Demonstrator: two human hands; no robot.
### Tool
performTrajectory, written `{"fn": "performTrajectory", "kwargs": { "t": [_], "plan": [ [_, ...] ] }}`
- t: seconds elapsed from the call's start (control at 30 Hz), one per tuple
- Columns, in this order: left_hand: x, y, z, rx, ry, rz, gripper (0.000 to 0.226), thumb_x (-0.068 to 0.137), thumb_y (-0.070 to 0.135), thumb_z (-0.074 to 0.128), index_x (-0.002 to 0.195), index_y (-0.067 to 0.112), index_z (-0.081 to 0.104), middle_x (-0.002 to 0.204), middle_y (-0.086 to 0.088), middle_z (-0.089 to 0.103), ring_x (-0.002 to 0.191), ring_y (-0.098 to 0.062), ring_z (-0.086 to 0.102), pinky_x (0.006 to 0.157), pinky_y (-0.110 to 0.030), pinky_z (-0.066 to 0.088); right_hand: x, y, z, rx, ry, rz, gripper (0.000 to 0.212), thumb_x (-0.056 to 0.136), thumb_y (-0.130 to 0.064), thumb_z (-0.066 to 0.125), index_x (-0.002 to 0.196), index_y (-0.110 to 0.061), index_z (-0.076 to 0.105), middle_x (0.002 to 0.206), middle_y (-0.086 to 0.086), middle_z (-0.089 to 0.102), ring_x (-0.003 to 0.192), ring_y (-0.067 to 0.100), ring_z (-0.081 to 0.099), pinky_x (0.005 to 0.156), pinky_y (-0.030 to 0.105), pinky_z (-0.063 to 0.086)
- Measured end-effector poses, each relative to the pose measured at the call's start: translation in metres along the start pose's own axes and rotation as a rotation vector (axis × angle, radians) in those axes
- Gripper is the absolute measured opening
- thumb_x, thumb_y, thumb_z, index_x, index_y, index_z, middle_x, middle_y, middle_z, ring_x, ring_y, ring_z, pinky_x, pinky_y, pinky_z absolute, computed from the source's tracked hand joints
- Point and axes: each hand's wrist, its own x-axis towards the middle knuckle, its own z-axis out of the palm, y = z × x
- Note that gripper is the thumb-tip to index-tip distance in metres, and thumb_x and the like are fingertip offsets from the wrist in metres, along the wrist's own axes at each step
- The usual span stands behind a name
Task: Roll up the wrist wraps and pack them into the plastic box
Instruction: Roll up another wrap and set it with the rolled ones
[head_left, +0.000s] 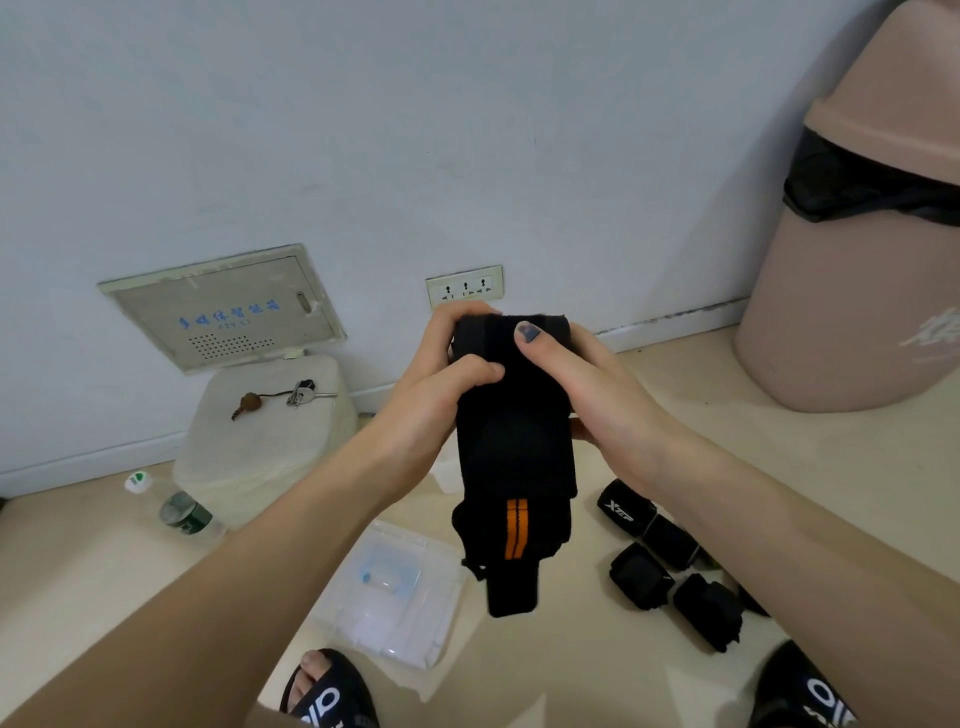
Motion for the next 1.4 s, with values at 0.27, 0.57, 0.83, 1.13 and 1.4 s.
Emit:
{"fn": "performTrajectory", "kwargs": {
  "t": [0.27,0.57,0.83,1.13,1.4],
  "plan": [
    [-0.001,-0.002,0.005,-0.04,-0.004,-0.187,0.058,0.086,0.062,0.057,0.136,0.033,0.05,0.131,0.008,0.069,0.118,-0.009,0.068,0.104,-0.042,0.052,-0.006,0.0,0.001,0.063,0.018,-0.099,0.023,0.096,-0.035,0.07,0.117,-0.027,0.065,0.106,-0.003,0.078,0.099,0.011,0.076,0.084,0.031,0.062],
    [-0.003,0.003,-0.001,0.106,0.064,-0.039,0.026,0.093,0.037,0.06,0.118,0.028,0.059,0.114,0.001,0.071,0.11,-0.013,0.069,0.095,-0.037,0.055,-0.006,-0.004,-0.003,0.072,-0.086,0.012,0.034,0.093,-0.045,0.07,0.123,-0.029,0.062,0.109,-0.004,0.077,0.098,0.014,0.076,0.076,0.031,0.062],
    [-0.004,0.003,0.0,0.171,0.023,-0.002,0.031,0.086,0.035,0.056,0.116,0.032,0.055,0.108,-0.003,0.066,0.096,-0.009,0.066,0.085,-0.037,0.053,-0.005,0.0,0.0,0.023,0.015,-0.08,0.028,0.093,-0.039,0.072,0.112,-0.019,0.064,0.087,-0.007,0.073,0.089,0.012,0.075,0.081,0.038,0.064],
    [0.0,-0.005,-0.001,0.027,-0.065,-0.242,0.082,0.077,0.084,0.05,0.142,0.035,0.051,0.138,0.007,0.065,0.126,-0.016,0.064,0.108,-0.051,0.048,-0.004,-0.005,-0.005,0.023,0.002,-0.185,0.022,0.092,-0.027,0.076,0.11,-0.022,0.064,0.094,-0.005,0.071,0.097,0.015,0.073,0.089,0.041,0.062],
    [-0.001,-0.003,0.0,0.053,-0.02,-0.234,0.079,0.076,0.078,0.057,0.138,0.03,0.056,0.129,0.0,0.071,0.118,-0.021,0.069,0.104,-0.053,0.052,-0.005,0.006,-0.003,-0.146,-0.028,-0.328,0.028,0.089,-0.017,0.079,0.11,-0.017,0.061,0.097,0.008,0.065,0.098,0.027,0.065,0.085,0.041,0.057]
  ]
}}
